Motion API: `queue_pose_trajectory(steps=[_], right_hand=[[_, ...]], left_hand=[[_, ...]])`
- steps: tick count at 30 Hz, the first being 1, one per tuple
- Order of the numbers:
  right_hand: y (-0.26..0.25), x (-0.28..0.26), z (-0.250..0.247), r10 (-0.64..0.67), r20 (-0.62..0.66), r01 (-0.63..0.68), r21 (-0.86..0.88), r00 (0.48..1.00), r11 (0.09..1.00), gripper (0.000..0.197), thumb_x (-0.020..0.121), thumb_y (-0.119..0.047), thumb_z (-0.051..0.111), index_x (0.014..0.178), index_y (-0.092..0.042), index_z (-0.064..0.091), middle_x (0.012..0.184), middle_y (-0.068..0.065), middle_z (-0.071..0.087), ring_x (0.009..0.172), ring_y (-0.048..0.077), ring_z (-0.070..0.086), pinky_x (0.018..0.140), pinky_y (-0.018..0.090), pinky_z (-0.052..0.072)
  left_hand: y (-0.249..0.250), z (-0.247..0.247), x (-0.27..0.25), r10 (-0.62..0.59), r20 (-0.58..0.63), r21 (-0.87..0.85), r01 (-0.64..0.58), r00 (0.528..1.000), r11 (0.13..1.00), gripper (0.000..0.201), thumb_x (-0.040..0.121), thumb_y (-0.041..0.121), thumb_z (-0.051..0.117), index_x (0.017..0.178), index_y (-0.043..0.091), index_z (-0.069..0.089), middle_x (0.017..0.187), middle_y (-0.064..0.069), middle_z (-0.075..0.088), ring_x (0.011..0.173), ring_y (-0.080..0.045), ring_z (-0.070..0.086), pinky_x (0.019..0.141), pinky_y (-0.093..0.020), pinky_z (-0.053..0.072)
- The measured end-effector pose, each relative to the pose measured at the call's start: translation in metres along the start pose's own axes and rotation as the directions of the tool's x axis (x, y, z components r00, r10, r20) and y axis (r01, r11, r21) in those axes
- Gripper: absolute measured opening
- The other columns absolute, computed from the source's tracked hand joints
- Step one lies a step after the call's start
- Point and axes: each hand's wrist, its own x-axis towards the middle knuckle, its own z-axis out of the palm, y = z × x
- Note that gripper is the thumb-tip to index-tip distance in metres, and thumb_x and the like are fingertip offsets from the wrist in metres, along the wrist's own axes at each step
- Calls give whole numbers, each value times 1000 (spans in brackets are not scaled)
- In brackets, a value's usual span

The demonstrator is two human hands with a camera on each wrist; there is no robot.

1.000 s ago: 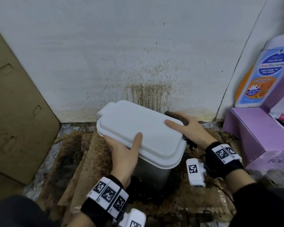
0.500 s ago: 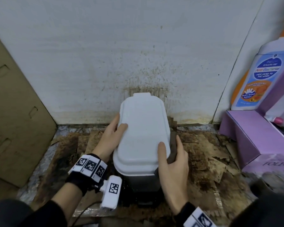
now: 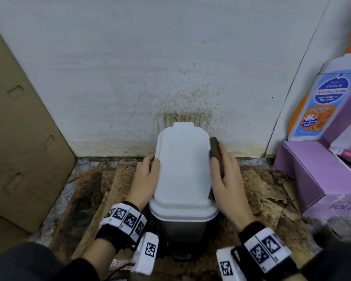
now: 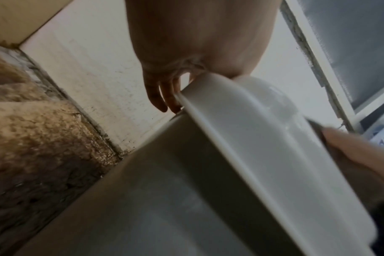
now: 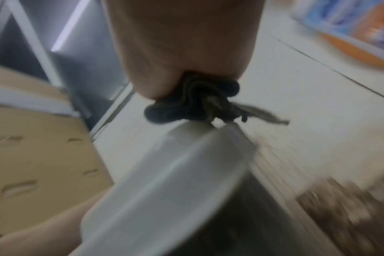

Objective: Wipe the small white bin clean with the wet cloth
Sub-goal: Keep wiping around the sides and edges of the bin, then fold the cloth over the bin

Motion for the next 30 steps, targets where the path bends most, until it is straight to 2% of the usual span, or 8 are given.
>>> queue_pose_trajectory(steps=[4, 7, 12, 15, 19, 23, 27, 30], right_hand=[[-18, 28, 10, -267, 410, 396, -270, 872, 878, 62, 112, -41, 36, 167, -25, 13, 153, -2, 42, 137, 13, 39, 114, 28, 32], [-12, 38, 23, -271, 630, 576, -348, 728, 740, 64, 110, -42, 41, 166, -18, 19, 162, 1, 41, 146, 19, 37, 121, 40, 29], [-1, 36, 20, -327, 685, 652, -284, 651, 703, 59, 106, -40, 43, 163, -25, 32, 168, -7, 35, 156, 13, 29, 126, 39, 22], [-6, 34, 13, -341, 691, 663, -266, 637, 699, 53, 110, -42, 40, 161, -28, 37, 169, -10, 33, 157, 9, 25, 128, 31, 15], [-5, 23, 8, -381, 529, 612, -377, 759, 695, 46, 109, -42, 36, 146, -25, 58, 155, -9, 55, 146, 11, 41, 123, 33, 21], [2, -4, 12, -181, 47, 176, -558, 982, 811, 48, 103, -52, 44, 140, -24, 57, 141, -1, 54, 135, 22, 45, 113, 41, 32], [1, -23, 10, 223, -62, -231, -289, 973, 929, 55, 101, -57, 50, 136, -15, 56, 129, 6, 47, 128, 24, 43, 107, 35, 39], [7, -27, 4, 273, -51, -278, -221, 961, 935, 45, 96, -61, 57, 112, -20, 65, 111, 2, 61, 113, 17, 53, 89, 32, 46]], left_hand=[[-9, 0, -7, 7, -101, 32, -4, 995, 999, 53, 96, 54, 32, 136, 30, 56, 133, 1, 58, 127, -19, 54, 111, -52, 44], [-15, 0, -15, -8, -140, 6, 9, 990, 1000, 44, 96, 51, 31, 125, 33, 59, 129, 0, 60, 125, -20, 55, 110, -51, 44], [-4, -3, -31, 136, -154, 119, -118, 979, 986, 28, 111, 25, 31, 118, 31, 57, 113, 17, 56, 114, -6, 48, 102, -30, 39], [5, -3, -34, 205, -173, 160, -178, 963, 971, 27, 108, 35, 44, 125, 26, 63, 112, 8, 59, 107, 1, 53, 96, -24, 44], [8, 0, -39, 287, -199, 286, -225, 937, 931, 27, 99, 38, 64, 122, 23, 65, 97, 4, 59, 91, -6, 58, 75, -9, 42], [13, 3, -41, 369, -160, 404, -280, 916, 871, 24, 100, 32, 63, 121, 19, 66, 92, 3, 55, 81, -7, 54, 72, -7, 38], [19, 8, -48, 341, -169, 462, -231, 925, 856, 20, 101, 29, 60, 118, 18, 62, 90, 7, 53, 84, -13, 52, 69, -19, 29], [23, 11, -52, 267, -189, 453, -158, 945, 878, 16, 101, 32, 59, 109, 18, 56, 95, 3, 57, 92, -17, 55, 71, -23, 30]])
